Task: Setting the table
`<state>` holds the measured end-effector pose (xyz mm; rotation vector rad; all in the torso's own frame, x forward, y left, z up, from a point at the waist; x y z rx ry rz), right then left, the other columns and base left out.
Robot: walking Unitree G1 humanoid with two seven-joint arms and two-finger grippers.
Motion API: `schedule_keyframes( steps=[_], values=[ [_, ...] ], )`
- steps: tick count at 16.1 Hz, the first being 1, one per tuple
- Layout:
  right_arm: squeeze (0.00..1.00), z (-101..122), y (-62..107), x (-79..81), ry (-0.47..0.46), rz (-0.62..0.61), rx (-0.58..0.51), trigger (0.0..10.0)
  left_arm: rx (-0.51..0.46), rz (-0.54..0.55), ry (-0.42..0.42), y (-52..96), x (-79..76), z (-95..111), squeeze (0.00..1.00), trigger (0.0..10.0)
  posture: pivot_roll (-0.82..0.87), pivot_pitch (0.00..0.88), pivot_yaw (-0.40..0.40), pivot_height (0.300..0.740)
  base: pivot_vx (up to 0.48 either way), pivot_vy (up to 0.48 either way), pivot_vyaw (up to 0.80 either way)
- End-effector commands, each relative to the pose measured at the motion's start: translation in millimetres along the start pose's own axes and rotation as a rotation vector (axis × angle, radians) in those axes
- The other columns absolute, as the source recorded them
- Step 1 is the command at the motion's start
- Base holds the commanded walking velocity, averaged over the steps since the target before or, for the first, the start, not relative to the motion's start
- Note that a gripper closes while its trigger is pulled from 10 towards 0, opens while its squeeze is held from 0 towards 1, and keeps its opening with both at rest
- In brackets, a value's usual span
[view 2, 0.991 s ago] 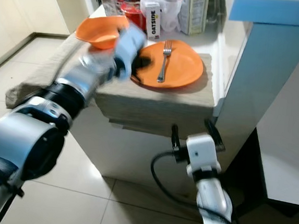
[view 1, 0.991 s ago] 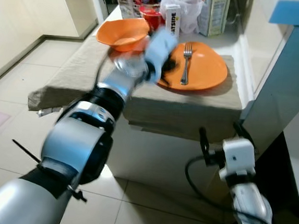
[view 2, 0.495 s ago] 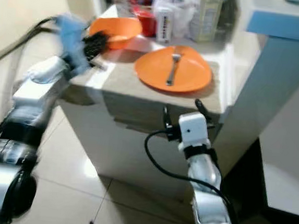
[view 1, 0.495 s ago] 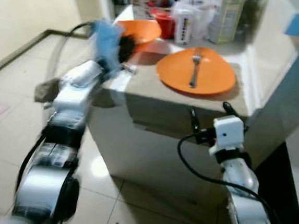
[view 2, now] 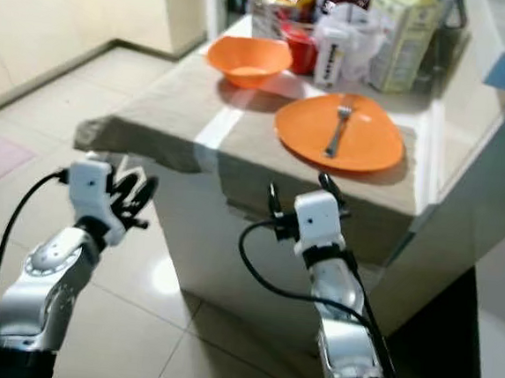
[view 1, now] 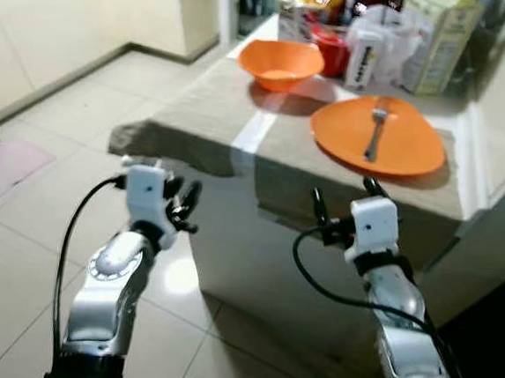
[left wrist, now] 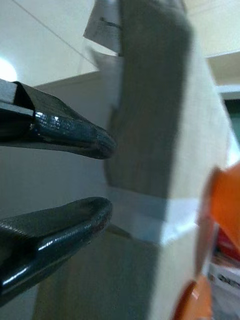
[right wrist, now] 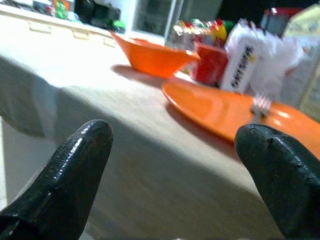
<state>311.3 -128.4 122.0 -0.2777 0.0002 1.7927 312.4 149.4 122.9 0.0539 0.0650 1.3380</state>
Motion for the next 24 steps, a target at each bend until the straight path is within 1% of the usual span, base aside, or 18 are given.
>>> schedule_keyframes(
  steps=[1, 2, 3, 4, 5, 7, 9, 11, 13, 14, 15, 16, 19, 22, 24],
  values=[
    [0.0, -0.3, 0.5, -2.1, -0.009, -0.009, -0.004, 10.0, -0.013, 0.012, -0.006, 0.4, 2.6, 5.1, 1.0, 10.0, -0.06, 0.0, 0.059, 0.735, 0.0, 0.0, 0.0],
    [0.0, -0.3, 0.5, -2.1, -0.009, -0.009, -0.004, 10.0, -0.013, 0.012, -0.006, 0.4, 2.6, 5.1, 1.0, 10.0, -0.06, 0.0, 0.059, 0.735, 0.0, 0.0, 0.0],
    [0.0, 0.1, -1.1, -0.8, -0.012, -0.006, -0.007, 10.0, -0.009, 0.007, 0.01, 0.2, -1.7, 2.1, 1.0, 10.0, -0.06, 0.0, 0.057, 0.735, 0.0, 0.0, 0.0],
    [0.0, 2.4, -4.6, -3.1, -0.012, -0.013, -0.02, 10.0, -0.039, -0.015, -0.038, -4.0, -3.4, 8.2, 1.0, 10.0, -0.07, 0.0, 0.053, 0.735, 0.0, 0.0, 0.0],
    [0.0, 4.1, -5.1, -4.4, -0.011, -0.019, -0.029, 10.0, -0.054, -0.047, -0.076, -6.1, -8.4, 14.7, 1.0, 10.0, -0.09, 0.0, 0.055, 0.735, 0.0, 0.0, 0.0],
    [0.0, 2.1, -3.1, -7.3, -0.012, -0.04, -0.025, 10.0, -0.046, -0.071, -0.091, -6.2, -14.4, 16.4, 1.0, 10.0, -0.1, 0.0, 0.066, 0.735, 0.0, 0.0, 0.0],
    [0.0, -1.0, -1.5, -8.3, -0.021, -0.058, -0.013, 10.0, -0.038, -0.081, -0.092, -5.6, -17.3, 15.1, 1.0, 10.0, -0.12, 0.0, 0.08, 0.735, 0.0, 0.0, 0.0],
    [0.0, -2.5, -0.7, -6.9, -0.02, -0.06, -0.01, 10.0, -0.037, -0.081, -0.095, -5.7, -16.8, 14.1, 1.0, 10.0, -0.12, 0.0, 0.086, 0.735, 0.0, 0.0, 0.0],
    [0.0, -8.1, -1.3, -3.2, -0.019, -0.047, 0.023, 10.0, -0.048, -0.087, -0.106, -8.2, -16.9, 16.7, 1.0, 10.0, -0.12, 0.0, 0.091, 0.735, 0.0, 0.0, 0.0],
    [0.0, -8.8, -1.8, -3.4, -0.042, -0.054, 0.027, 10.0, -0.052, -0.095, -0.119, -8.6, -17.3, 17.6, 1.0, 10.0, -0.12, 0.0, 0.093, 0.735, 0.0, 0.0, 0.0],
    [0.0, -6.5, -2.9, -8.8, -0.085, -0.096, 0.018, 10.0, -0.053, -0.103, -0.125, -8.6, -17.7, 18.0, 1.0, 10.0, -0.12, 0.0, 0.093, 0.735, 0.0, 0.0, 0.0],
    [0.0, -2.4, -5.3, -19.1, -0.138, -0.167, 0.012, 10.0, -0.052, -0.109, -0.135, -8.3, -17.7, 18.3, 1.0, 10.0, -0.13, 0.0, 0.096, 0.735, 0.0, 0.0, 0.0],
    [0.0, -2.0, -4.0, -17.9, -0.131, -0.164, 0.009, 10.0, -0.053, -0.111, -0.132, -8.2, -17.9, 19.0, 1.0, 10.0, -0.13, 0.0, 0.101, 0.735, 0.0, 0.0, 0.0],
    [0.0, -12.5, 6.0, -25.9, -0.169, -0.238, 0.052, 10.0, -0.039, -0.113, -0.142, -9.0, -14.7, 15.9, 1.0, 10.0, -0.13, 0.0, 0.102, 0.735, 0.0, 0.0, 0.0],
    [0.0, -14.0, 9.9, -25.5, -0.16, -0.24, 0.059, 10.0, -0.035, -0.11, -0.146, -9.0, -12.4, 13.9, 1.0, 10.0, -0.13, 0.0, 0.11, 0.735, 0.0, 0.0, 0.0]
  ],
)
Point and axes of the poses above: a point about 5 cm out from each wrist's last joint towards the gripper, its own y axis pointing back from the gripper into the wrist, its own z axis along the axis of the wrist's last joint, x = y × z, the point moved 3 cm from there along -y, pointing out of the wrist towards the gripper, and after that the axes turned 5 degrees about -y, right-handed, at the moved point
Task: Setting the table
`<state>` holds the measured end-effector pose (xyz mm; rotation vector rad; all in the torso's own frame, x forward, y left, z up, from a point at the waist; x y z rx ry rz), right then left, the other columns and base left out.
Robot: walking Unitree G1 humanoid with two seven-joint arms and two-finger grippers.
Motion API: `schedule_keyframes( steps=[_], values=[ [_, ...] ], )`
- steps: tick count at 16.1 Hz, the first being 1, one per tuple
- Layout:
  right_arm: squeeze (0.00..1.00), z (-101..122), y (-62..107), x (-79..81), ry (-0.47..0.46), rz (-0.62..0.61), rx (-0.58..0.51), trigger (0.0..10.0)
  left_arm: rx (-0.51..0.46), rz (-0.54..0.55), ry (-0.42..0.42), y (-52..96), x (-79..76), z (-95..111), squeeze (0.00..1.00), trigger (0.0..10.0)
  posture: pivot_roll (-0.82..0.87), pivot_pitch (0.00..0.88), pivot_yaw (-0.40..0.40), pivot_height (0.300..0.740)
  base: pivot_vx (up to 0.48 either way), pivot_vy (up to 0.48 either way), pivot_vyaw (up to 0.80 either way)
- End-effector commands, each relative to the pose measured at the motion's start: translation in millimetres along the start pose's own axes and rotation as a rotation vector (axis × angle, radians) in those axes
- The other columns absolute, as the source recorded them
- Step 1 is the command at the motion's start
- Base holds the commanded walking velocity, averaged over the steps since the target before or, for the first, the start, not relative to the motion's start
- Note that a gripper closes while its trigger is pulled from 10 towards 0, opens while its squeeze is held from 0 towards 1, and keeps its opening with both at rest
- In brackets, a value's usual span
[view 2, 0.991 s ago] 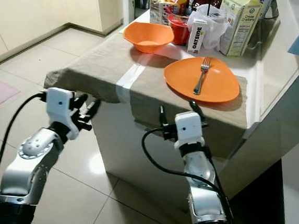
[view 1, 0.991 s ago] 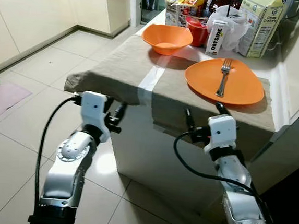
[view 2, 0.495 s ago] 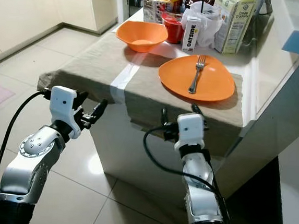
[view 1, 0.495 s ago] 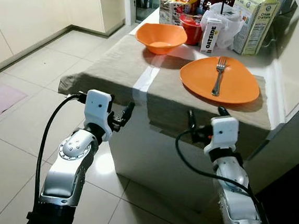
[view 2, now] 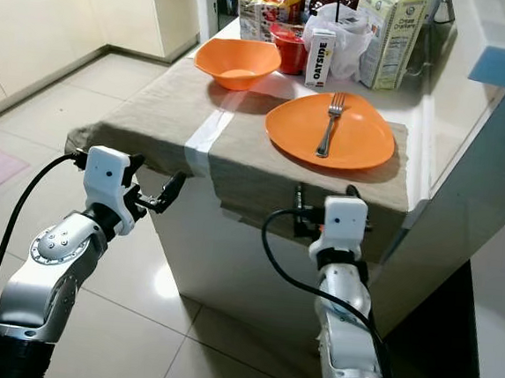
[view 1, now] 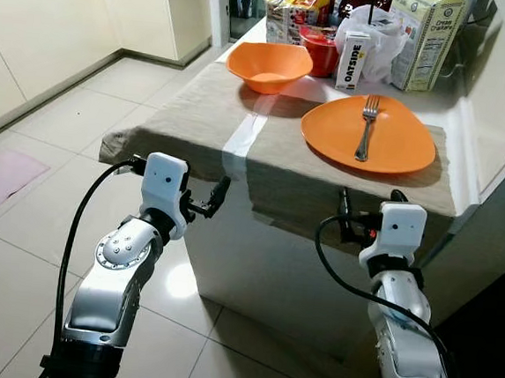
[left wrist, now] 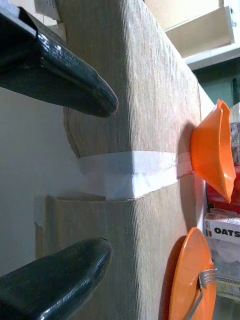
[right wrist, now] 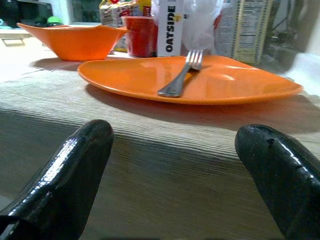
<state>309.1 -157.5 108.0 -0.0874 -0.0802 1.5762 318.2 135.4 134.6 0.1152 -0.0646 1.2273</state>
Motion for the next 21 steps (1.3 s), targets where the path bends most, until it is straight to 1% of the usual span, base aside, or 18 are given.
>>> schedule_keyframes(
  steps=[1, 2, 5, 6, 8, 9, 11, 16, 18, 20, 21],
  values=[
    [0.0, 2.1, 1.0, 2.2, 0.006, 0.008, 0.002, 10.0, -0.006, -0.002, 0.0, -1.6, 1.0, 1.0, 1.0, 10.0, -0.14, 0.0, 0.114, 0.735, 0.0, 0.0, 0.0],
    [0.0, 2.4, 2.4, 3.6, 0.029, 0.029, -0.002, 10.0, -0.013, -0.009, 0.008, -4.7, -1.0, 2.0, 1.0, 10.0, -0.16, 0.0, 0.114, 0.735, 0.0, 0.0, 0.0],
    [0.0, 4.7, 2.4, 5.9, 0.04, 0.057, -0.015, 10.0, -0.023, 0.001, 0.017, -8.2, -1.1, 4.6, 1.0, 10.0, -0.16, 0.0, 0.107, 0.735, 0.0, 0.0, 0.0],
    [0.0, 5.1, 2.6, 7.1, 0.043, 0.067, -0.013, 10.0, -0.029, 0.001, 0.031, -8.7, -1.3, 5.7, 1.0, 10.0, -0.16, 0.0, 0.105, 0.735, 0.0, 0.48, -0.56],
    [0.0, 3.9, 3.0, 10.7, 0.044, 0.081, -0.002, 10.0, -0.024, -0.004, 0.032, -10.2, -1.6, 6.2, 1.0, 10.0, -0.16, 0.0, 0.103, 0.735, 0.0, 0.48, -0.78],
    [0.0, 3.5, 3.3, 11.1, 0.046, 0.083, -0.001, 10.0, -0.039, -0.003, 0.028, -10.6, -0.9, 8.1, 1.0, 10.0, -0.15, 0.0, 0.104, 0.735, 0.0, 0.277, -0.77],
    [0.0, 2.7, 3.5, 12.5, 0.041, 0.092, -0.002, 10.0, -0.032, 0.005, 0.027, -11.4, 0.2, 7.7, 1.0, 10.0, -0.16, 0.0, 0.107, 0.735, 0.0, 0.0, -0.76],
    [0.0, 5.1, 1.4, 17.3, 0.056, 0.11, -0.012, 10.0, -0.031, -0.002, 0.003, -13.1, -1.3, 7.3, 1.0, 10.0, -0.15, 0.0, 0.105, 0.735, 0.0, 0.0, 0.0],
    [0.0, 6.3, -0.2, 19.5, 0.06, 0.122, -0.019, 10.0, -0.047, -0.004, -0.005, -13.2, -2.7, 9.8, 1.0, 10.0, -0.15, 0.0, 0.101, 0.735, 0.0, 0.0, 0.0],
    [0.0, 15.8, -2.4, 21.1, 0.089, 0.13, -0.071, 10.0, -0.074, 0.008, -0.011, -14.2, -3.1, 15.5, 1.0, 10.0, -0.15, 0.0, 0.101, 0.735, 0.0, 0.0, 0.0],
    [0.0, 23.7, -4.3, 18.8, 0.099, 0.113, -0.106, 10.0, -0.094, 0.01, -0.008, -14.8, -4.3, 20.2, 1.0, 10.0, -0.15, 0.0, 0.103, 0.735, 0.0, 0.0, 0.0]
  ],
)
Point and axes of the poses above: a point about 5 cm out from each wrist's last joint towards the gripper, its own y axis pointing back from the gripper into the wrist, its own z axis along the axis of the wrist's last joint, x = y × z, the point moved 3 cm from there along -y, pointing out of the wrist towards the gripper, and after that the axes turned 5 degrees about -y, right-handed, at the moved point
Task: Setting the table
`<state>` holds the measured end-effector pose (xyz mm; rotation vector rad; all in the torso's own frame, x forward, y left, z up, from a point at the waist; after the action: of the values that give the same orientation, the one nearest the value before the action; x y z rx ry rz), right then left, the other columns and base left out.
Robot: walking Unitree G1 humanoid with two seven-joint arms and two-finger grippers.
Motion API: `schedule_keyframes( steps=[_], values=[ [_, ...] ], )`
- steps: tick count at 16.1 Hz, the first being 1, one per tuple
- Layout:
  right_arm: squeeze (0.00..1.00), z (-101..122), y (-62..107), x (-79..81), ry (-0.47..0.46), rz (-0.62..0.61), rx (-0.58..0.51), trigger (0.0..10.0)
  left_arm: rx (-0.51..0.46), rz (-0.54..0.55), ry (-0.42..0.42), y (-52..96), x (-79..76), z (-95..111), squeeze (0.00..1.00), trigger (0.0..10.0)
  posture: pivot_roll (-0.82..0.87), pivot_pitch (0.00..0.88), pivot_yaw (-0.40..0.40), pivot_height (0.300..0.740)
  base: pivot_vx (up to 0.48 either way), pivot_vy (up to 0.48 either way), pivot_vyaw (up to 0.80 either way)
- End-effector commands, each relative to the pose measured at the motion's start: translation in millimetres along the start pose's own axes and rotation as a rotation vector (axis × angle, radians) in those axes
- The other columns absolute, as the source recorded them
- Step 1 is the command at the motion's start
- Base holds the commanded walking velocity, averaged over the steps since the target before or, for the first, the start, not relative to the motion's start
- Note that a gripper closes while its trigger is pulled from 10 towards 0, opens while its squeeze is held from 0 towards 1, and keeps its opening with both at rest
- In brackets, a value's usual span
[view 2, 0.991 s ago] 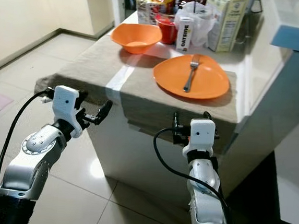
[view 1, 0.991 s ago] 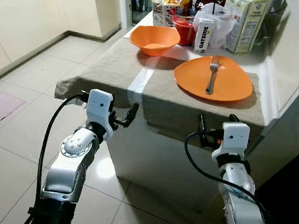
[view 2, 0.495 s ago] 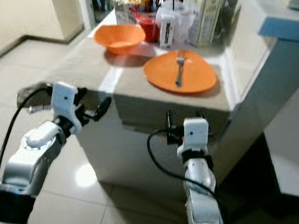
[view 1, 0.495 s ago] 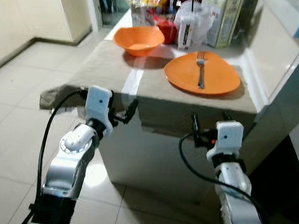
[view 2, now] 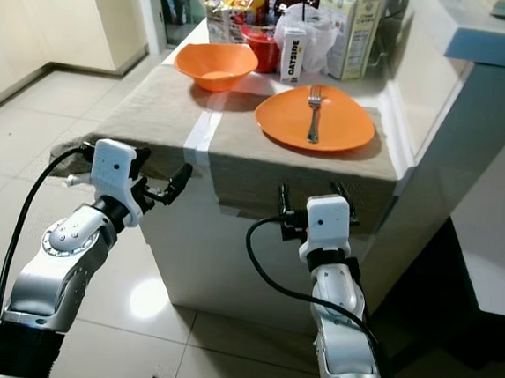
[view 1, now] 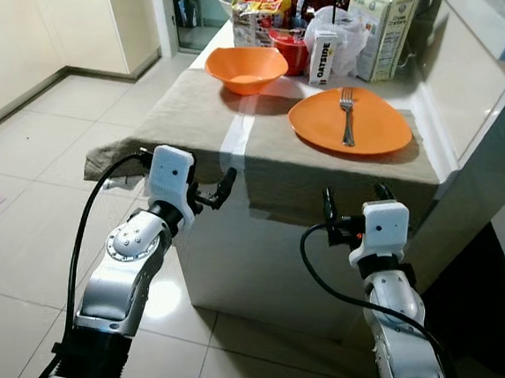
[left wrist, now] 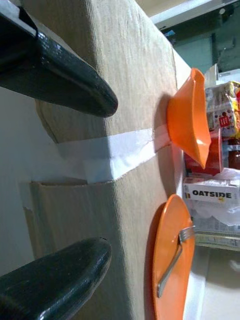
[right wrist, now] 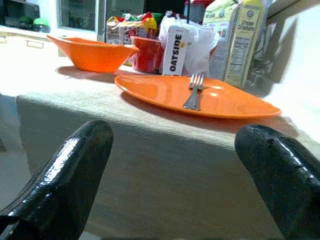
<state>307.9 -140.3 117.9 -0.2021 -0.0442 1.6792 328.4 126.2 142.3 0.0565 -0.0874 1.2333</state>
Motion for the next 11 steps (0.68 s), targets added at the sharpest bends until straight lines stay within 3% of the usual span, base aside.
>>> schedule_keyframes(
  steps=[1, 5, 6, 7, 11],
  values=[
    [0.0, 20.3, -6.6, -3.7, 0.028, -0.022, -0.088, 10.0, -0.057, -0.006, -0.022, -4.2, -3.4, 16.0, 1.0, 10.0, -0.15, 0.0, 0.104, 0.735, 0.322, 0.259, 0.0],
    [0.0, 16.5, -9.0, -10.8, 0.017, -0.071, -0.069, 10.0, -0.072, -0.093, -0.07, -8.9, -19.1, 21.5, 1.0, 10.0, -0.16, 0.0, 0.113, 0.735, 0.401, 0.261, 0.0],
    [0.0, 15.6, -9.9, -10.8, 0.015, -0.073, -0.067, 10.0, -0.074, -0.106, -0.1, -9.5, -21.3, 22.7, 0.58, 10.0, -0.16, 0.0, 0.117, 0.735, 0.412, 0.244, 0.0],
    [0.0, 15.7, -10.3, -9.8, 0.016, -0.07, -0.069, 10.0, -0.075, -0.123, -0.111, -9.6, -23.5, 22.7, 0.0, 10.0, -0.16, 0.0, 0.118, 0.735, 0.416, 0.24, 0.0],
    [0.0, 17.2, -11.4, -7.9, 0.013, -0.071, -0.078, 10.0, -0.08, -0.129, -0.109, -8.6, -24.6, 24.1, 0.0, 10.0, -0.15, 0.0, 0.118, 0.735, 0.101, 0.0, 0.0]
  ],
)
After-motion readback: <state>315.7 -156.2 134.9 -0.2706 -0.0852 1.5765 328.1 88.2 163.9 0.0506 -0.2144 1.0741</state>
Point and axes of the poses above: a point about 5 cm out from each wrist's last joint towards the gripper, its own y axis pointing back from the gripper into the wrist, its own z axis along the axis of the wrist's last joint, x = y × z, the point moved 3 cm from there along -y, pointing out of the wrist towards the gripper, and after that the axes turned 5 degrees about -y, right-handed, at the moved point
